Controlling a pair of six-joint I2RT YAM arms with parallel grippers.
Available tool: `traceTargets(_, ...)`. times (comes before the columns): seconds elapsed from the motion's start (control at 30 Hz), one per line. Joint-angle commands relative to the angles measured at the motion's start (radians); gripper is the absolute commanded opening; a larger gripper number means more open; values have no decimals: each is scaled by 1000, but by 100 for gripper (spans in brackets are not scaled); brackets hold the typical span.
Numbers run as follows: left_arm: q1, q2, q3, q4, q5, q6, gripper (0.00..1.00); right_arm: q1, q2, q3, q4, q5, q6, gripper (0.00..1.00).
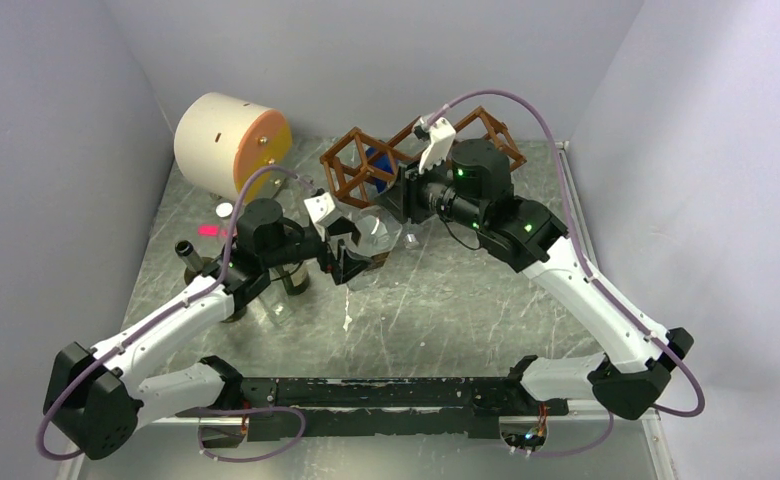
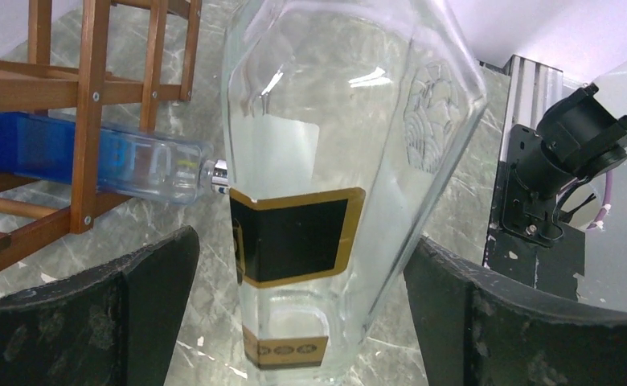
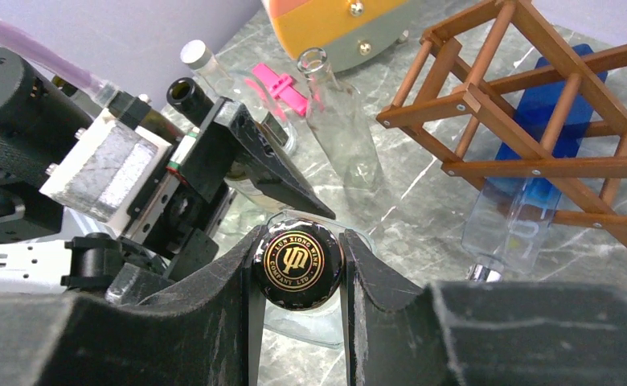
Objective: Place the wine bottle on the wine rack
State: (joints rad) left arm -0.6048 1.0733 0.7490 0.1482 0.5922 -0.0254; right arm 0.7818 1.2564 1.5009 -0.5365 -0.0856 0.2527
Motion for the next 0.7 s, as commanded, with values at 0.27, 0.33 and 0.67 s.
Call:
traceTargets(0.27,-39,42,-44,169,30,56,96,-5,-99,-12,218,-58,76,0)
traceTargets(0.33,-45,46,-47,196,38,65,93,-3,-112,-22,226,-71,81,0)
traceTargets(0.67,-125,67,-32,297,21,202,7,-4,-202,-62,132,-64,92,2)
